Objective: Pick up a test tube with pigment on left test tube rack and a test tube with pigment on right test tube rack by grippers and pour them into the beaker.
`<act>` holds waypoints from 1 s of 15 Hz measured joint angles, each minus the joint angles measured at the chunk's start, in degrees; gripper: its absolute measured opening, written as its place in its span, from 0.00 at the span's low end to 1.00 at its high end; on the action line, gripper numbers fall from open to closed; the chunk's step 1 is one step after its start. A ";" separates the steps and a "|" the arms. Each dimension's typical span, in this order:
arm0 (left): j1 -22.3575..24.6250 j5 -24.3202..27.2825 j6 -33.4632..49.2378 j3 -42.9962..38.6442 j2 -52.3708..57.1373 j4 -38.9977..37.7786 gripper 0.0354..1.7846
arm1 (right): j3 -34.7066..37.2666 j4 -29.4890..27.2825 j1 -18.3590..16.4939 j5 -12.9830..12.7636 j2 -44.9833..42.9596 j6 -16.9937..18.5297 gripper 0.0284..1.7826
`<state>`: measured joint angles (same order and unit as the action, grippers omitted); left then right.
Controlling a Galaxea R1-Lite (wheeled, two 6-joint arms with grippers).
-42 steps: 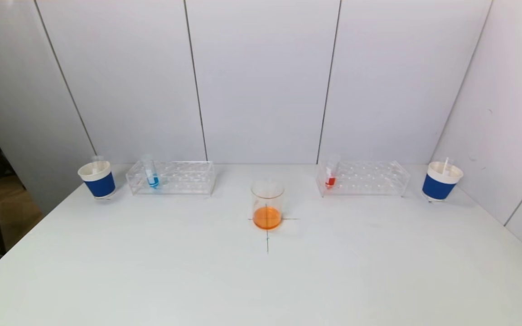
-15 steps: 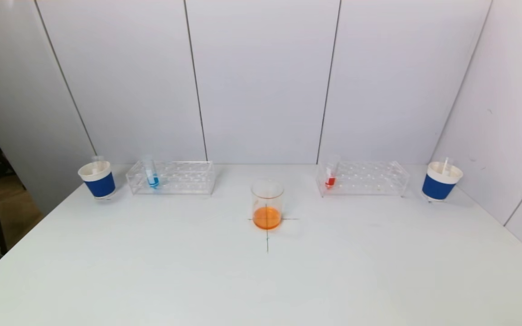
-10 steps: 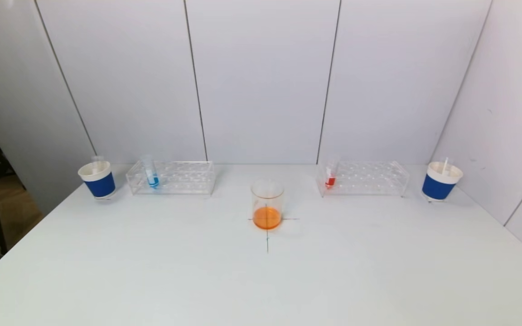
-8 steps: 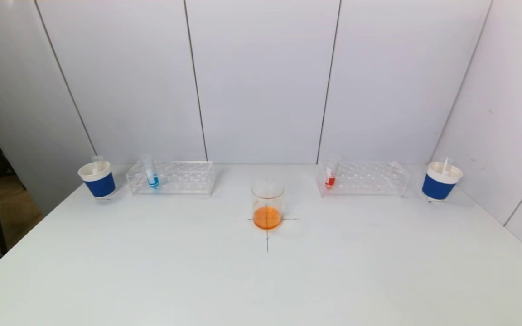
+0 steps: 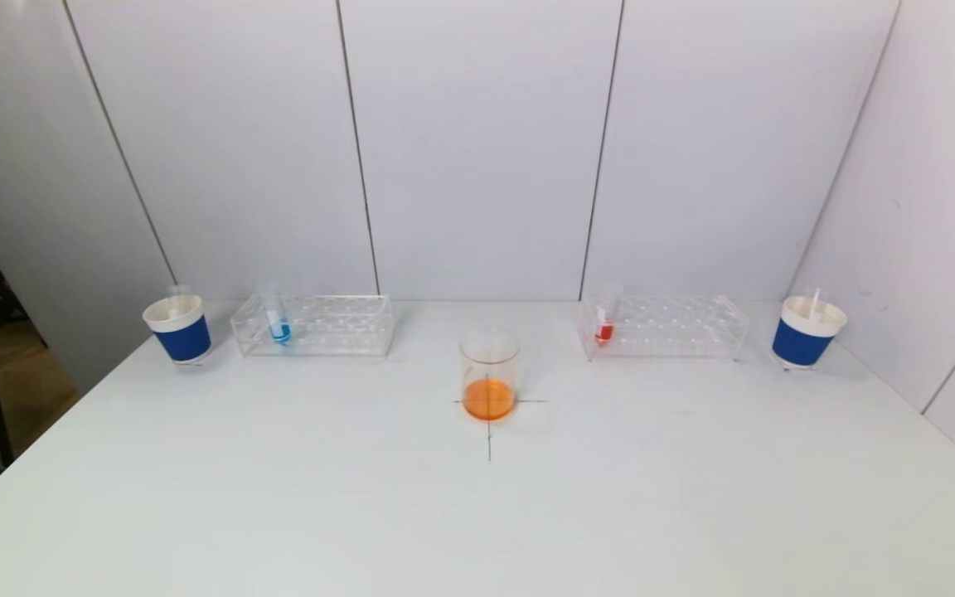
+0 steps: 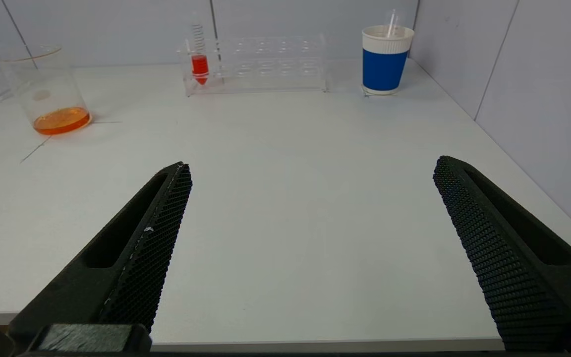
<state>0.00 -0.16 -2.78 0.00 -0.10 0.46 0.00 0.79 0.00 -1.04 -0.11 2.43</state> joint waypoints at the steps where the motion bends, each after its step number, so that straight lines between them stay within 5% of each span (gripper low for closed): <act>1: 0.00 0.00 0.00 0.00 0.00 -0.02 0.99 | 0.00 0.02 0.00 -0.01 0.00 0.02 1.00; 15: 0.00 0.00 -0.02 0.00 0.00 -0.02 0.99 | 0.00 0.02 0.00 -0.01 0.04 0.11 0.99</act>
<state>0.00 -0.16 -2.80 0.00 -0.10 0.44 0.00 0.82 0.00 -1.05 -0.07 2.54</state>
